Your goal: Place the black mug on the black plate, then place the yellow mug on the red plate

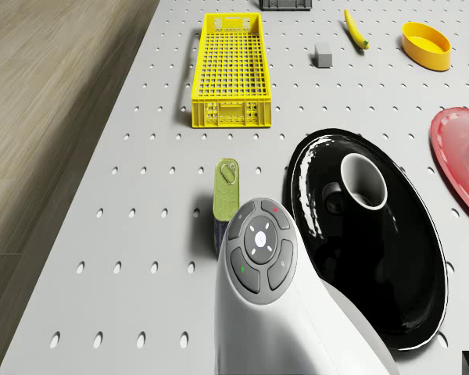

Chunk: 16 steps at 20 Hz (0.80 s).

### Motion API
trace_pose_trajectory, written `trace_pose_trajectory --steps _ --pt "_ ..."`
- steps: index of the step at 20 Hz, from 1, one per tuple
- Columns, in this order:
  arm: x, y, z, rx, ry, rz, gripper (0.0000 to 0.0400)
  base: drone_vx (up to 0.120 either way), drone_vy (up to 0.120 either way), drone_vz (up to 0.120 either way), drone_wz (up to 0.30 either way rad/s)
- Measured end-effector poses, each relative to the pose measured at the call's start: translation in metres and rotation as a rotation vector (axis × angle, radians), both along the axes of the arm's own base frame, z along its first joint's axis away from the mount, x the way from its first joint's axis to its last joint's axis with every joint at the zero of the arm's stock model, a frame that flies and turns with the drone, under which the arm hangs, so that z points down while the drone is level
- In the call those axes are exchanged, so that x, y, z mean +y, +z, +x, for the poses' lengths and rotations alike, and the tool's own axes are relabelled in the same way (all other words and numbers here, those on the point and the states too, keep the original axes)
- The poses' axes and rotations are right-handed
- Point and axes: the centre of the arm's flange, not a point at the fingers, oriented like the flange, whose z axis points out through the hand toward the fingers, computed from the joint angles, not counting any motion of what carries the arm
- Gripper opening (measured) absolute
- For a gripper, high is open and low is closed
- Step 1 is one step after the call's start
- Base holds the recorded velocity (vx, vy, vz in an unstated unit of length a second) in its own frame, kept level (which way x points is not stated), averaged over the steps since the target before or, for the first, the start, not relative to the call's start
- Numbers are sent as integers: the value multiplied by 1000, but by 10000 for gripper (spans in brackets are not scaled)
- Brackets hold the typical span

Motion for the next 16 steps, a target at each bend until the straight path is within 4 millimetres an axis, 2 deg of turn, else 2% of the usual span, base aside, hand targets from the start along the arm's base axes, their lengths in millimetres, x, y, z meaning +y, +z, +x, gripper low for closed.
trace_pose_trajectory --steps 14,16 --pt "0 0 0 0 0 0 400 -120 0 0 0" --pt "0 0 0 0 0 0 400 -120 120 0 0"
